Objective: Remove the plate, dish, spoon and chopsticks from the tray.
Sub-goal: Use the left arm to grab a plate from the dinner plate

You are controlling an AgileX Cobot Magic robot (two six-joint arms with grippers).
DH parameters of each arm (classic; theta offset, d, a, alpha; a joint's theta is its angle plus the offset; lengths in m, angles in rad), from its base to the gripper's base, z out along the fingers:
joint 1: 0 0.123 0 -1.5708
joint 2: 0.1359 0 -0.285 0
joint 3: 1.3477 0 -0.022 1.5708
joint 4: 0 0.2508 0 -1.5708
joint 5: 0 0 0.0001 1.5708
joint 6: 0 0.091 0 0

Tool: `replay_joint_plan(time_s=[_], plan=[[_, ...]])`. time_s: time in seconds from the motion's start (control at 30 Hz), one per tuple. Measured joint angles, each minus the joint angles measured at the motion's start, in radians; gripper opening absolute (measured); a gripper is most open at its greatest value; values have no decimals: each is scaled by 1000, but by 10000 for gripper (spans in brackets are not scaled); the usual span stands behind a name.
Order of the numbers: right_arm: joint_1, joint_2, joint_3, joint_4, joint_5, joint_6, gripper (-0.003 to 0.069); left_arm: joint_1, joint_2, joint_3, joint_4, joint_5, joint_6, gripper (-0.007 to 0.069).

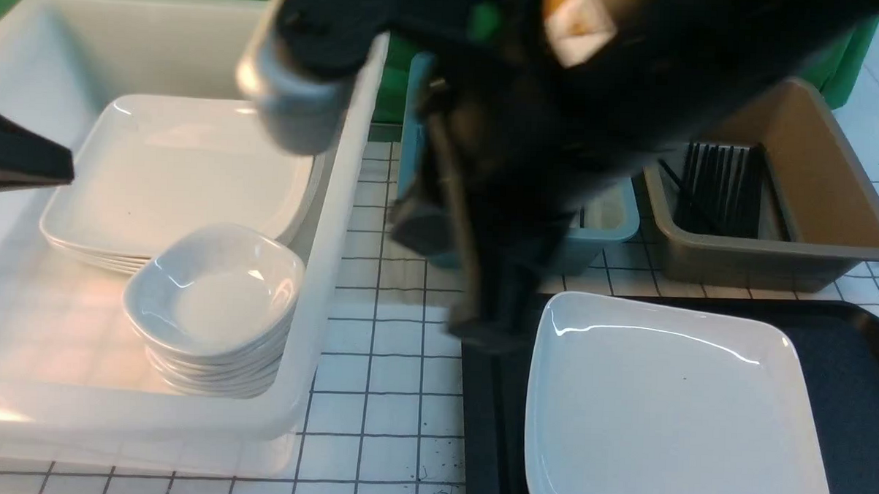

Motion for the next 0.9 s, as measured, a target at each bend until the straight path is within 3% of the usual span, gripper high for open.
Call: replay_joint_plan(time_s=[0.1,0.17,0.27,0.33,0.37,0.4,0.53,0.57,0.63,0.77,0.83,0.9], plan=[[0,-145,30,-61,4,118,30,-107,0,0,5,-2,-1,4],[0,-247,89,-100,4,171,30,-246,0,0,30,-33,-31,4],[0,-354,166,-127,4,232,30,-379,0,0,64,-80,-79,4],[0,-496,302,-149,4,317,30,-563,9,-4,128,-134,-166,4],[0,-496,313,-151,4,323,30,-576,11,-5,134,-136,-173,5],[0,-590,405,-158,4,370,30,-672,31,-22,182,-149,-230,6],[0,-784,662,-161,0,542,30,-878,113,-100,286,-180,-340,11],[0,-794,677,-161,-1,552,30,-878,113,-100,291,-180,-340,13],[0,-922,887,-163,-44,651,30,-990,189,-154,355,-227,-407,29],[0,-1032,1077,-164,-87,731,30,-1094,278,-182,419,-287,-491,72],[0,-1107,1199,-164,-94,790,30,-1180,360,-182,465,-352,-540,153],[0,-1131,1235,-164,-95,809,30,-1208,395,-182,479,-375,-549,188]])
